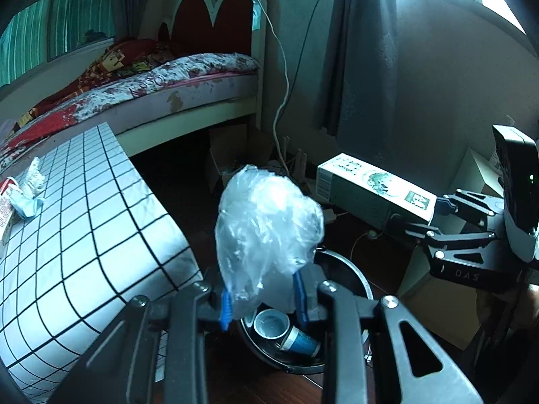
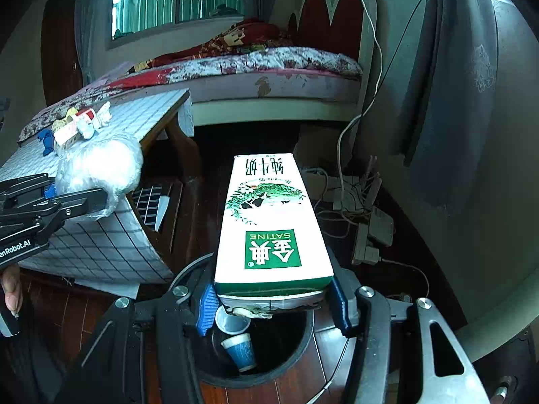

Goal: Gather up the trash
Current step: 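Carry the plastic bag and green carton over the black bin, then open both grippers to drop the bag and carton into the bin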

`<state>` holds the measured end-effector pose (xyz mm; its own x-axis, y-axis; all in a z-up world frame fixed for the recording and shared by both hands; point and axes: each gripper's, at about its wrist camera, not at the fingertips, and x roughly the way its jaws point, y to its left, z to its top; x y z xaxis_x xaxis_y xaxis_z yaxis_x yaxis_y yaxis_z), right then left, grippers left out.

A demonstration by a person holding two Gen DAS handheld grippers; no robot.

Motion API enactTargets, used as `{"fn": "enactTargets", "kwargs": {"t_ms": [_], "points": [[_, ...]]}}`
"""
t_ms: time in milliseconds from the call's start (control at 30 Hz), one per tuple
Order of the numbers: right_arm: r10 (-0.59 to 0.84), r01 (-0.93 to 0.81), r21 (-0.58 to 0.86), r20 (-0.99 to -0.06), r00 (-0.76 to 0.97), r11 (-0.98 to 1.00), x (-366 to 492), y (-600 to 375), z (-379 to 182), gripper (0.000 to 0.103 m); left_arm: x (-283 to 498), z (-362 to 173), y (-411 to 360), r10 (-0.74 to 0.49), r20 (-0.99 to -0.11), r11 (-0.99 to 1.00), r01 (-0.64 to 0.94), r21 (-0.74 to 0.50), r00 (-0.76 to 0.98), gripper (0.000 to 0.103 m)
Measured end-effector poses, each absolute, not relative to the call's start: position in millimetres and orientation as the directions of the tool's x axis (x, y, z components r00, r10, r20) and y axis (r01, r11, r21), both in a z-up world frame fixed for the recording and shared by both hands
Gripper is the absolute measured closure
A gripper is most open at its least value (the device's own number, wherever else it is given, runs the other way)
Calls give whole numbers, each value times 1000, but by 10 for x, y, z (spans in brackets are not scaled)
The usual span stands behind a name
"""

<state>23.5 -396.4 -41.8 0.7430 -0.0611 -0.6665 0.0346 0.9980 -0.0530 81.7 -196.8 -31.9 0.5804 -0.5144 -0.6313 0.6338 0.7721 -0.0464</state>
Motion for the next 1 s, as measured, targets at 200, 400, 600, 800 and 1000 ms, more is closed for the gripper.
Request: {"fn": "enactTargets", "kwargs": {"t_ms": [200, 400, 600, 800, 1000], "points": [[-35, -5, -53, -722, 691, 999, 212, -4019, -640, 47, 813, -587, -2152, -522, -686, 738, 671, -66, 507, 73], [3, -50, -40, -756, 655, 998, 266, -4031, -795, 47, 907, -831, -2242, -512, -737, 727, 680, -99, 441, 73], [15, -85, -47, -793, 609, 995, 431, -3999, -1005, 42, 989, -974, -2318, -515, -768, 712, 689, -135, 381, 42], [-76, 36, -67, -847, 526, 997, 565, -4175, -1218, 1, 976, -1113, -2207, -392, -785, 817, 574, -58, 479, 1], [-95, 70, -68, -837, 539, 995, 589, -4196, -1162, 1, 966, -1109, -2116, -351, -773, 851, 524, -29, 528, 1]]}}
